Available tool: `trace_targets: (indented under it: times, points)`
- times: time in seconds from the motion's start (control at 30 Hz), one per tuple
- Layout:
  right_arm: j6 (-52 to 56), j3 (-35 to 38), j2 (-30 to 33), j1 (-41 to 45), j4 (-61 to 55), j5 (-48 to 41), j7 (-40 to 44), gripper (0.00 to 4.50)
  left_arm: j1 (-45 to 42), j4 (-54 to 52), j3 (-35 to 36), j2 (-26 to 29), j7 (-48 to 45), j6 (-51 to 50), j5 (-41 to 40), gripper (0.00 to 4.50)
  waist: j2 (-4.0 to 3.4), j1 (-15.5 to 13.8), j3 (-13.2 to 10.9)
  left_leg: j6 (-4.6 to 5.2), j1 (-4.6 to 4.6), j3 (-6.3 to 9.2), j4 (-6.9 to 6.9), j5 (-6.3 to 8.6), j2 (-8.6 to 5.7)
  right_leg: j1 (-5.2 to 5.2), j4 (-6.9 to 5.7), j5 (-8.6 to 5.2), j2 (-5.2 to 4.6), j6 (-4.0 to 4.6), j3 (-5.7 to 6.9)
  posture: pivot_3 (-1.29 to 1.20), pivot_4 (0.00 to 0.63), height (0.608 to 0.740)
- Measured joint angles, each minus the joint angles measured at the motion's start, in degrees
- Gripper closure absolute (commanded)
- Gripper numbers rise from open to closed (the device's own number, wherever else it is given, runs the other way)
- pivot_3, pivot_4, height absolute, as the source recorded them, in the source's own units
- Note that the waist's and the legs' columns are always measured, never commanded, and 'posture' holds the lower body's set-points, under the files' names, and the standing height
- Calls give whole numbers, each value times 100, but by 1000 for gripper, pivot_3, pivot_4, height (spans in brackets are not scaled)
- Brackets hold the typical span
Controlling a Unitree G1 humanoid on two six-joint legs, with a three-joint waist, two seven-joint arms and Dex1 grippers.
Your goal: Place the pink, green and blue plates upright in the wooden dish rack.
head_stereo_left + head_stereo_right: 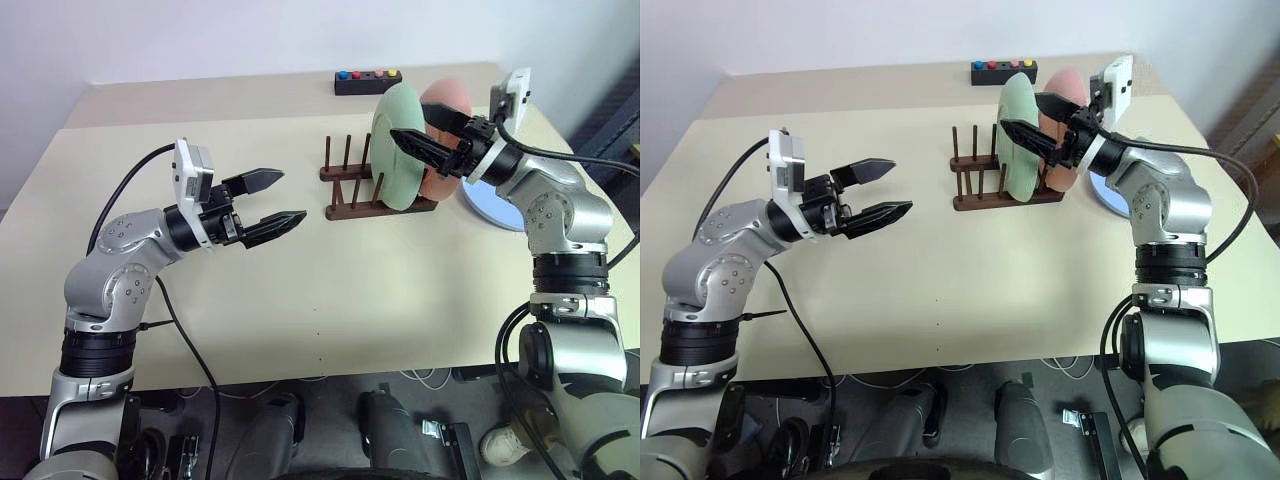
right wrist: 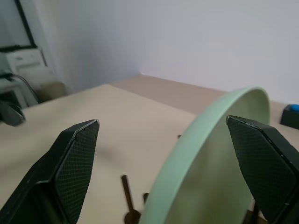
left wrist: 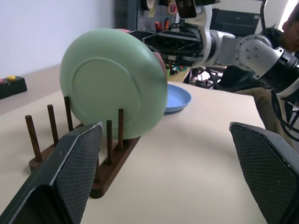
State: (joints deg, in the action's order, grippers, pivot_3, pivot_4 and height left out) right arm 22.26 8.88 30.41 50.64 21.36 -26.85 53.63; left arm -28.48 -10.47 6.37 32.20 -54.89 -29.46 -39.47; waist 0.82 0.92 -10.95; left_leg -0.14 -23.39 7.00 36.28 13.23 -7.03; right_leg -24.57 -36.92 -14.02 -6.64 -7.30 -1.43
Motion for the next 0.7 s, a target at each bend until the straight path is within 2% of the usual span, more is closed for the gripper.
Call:
trace_targets:
  times: [0.23,0.5,0.7]
  points:
    - [-349,-16,14,136,148,311,-144,45,0,0,0,-4,0,0,0,0,0,-4,0,0,0,0,0,0,0,0,0,0,0,0,0,0,150,740]
    - [-279,8,71,117,127,287,23,45,0,1,0,-4,-12,2,1,0,0,-2,0,0,0,0,0,0,0,0,0,0,0,0,0,0,150,740]
    - [-37,575,205,142,113,-207,-105,45,-1,6,0,-5,-17,11,4,0,0,-12,0,0,0,0,0,0,0,1,1,0,0,0,0,0,150,740]
